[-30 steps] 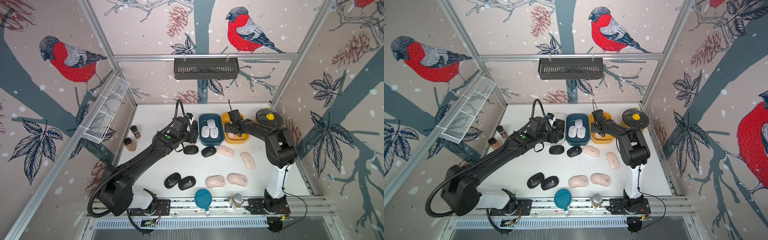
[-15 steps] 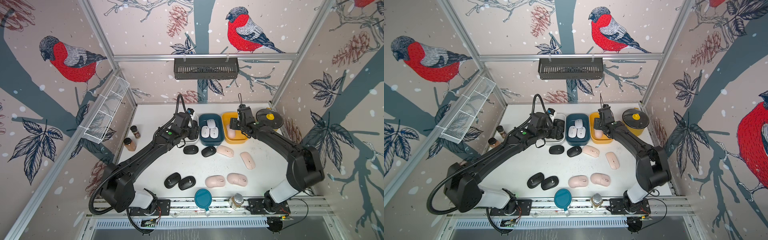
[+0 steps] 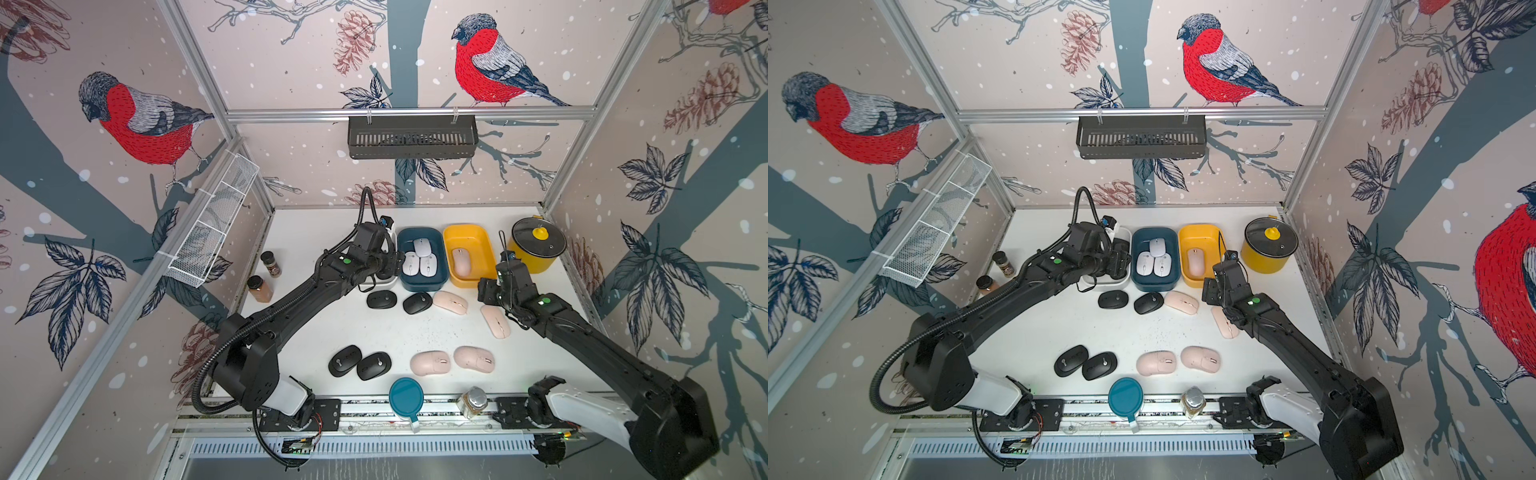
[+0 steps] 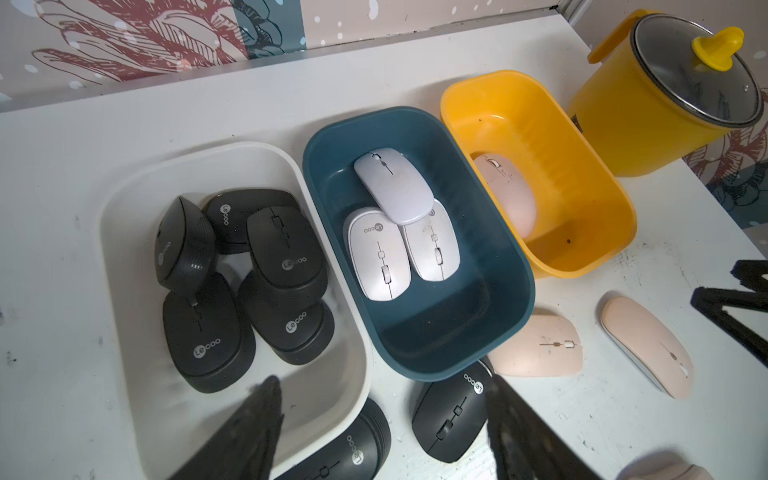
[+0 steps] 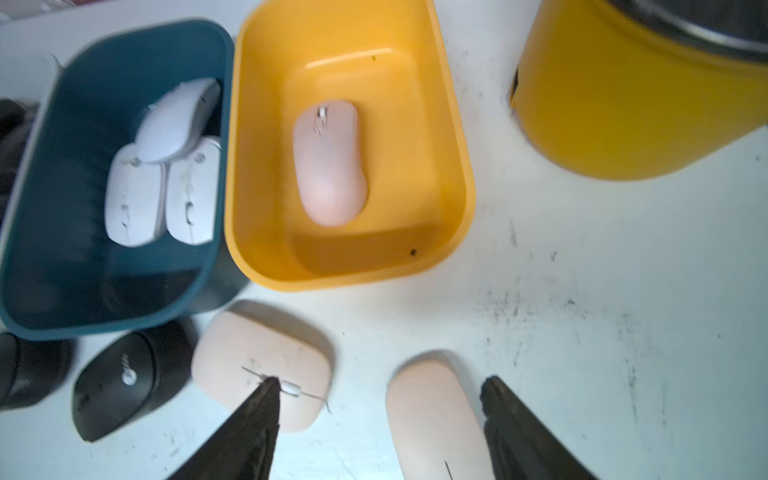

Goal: Place the mice by color into the storage box
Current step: Pick up the mouse from the center of the board.

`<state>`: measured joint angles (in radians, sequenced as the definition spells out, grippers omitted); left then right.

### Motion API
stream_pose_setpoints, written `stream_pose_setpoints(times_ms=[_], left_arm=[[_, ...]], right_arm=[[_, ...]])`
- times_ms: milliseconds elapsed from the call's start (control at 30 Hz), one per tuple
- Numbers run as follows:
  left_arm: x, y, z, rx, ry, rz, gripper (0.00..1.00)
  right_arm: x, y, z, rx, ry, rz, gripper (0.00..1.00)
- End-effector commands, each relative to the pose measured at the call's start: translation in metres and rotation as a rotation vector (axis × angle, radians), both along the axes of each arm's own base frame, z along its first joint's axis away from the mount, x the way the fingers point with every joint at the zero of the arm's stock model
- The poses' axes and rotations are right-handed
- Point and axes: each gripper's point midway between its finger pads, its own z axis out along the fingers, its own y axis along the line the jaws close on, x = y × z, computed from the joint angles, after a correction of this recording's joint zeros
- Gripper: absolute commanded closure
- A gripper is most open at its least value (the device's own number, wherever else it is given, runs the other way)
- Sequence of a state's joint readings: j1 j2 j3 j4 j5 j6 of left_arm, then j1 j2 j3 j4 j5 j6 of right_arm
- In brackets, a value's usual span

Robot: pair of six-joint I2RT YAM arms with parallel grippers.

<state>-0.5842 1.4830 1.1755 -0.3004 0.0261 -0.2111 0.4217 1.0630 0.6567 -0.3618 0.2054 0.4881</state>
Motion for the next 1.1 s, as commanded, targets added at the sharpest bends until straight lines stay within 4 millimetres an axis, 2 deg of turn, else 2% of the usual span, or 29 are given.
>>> stream_pose_setpoints(times_ms=[0,133,500,800,1067], left_arm=[[0.001,-0.004,0.012,-0.04,-0.039,-0.013,0.24],[-0.001,-0.004,0.012,-0.043,-0.04,-0.016,0.24],[-0.003,-0.003,0.013,-0.048,-0.043,-0.02,0.23],[-0.004,-0.003,0.013,-0.048,-0.044,-0.019,0.23],[-0.003,-0.002,0.01,-0.041,-0.041,-0.018,0.24]], right_arm=[[-0.015,-0.006,-0.019,0.042,0.055,-0.039,0.22],[-0.025,-0.011,-0.038,0.074,0.109,-0.062,0.2],[-0.024,-0.029,-0.065,0.069,0.2,-0.179,0.2],[-0.025,-0.02,-0.081,0.084,0.239,-0.149,0.2],[-0.032,0.003,-0.083,0.091,0.258,-0.089,0.2]])
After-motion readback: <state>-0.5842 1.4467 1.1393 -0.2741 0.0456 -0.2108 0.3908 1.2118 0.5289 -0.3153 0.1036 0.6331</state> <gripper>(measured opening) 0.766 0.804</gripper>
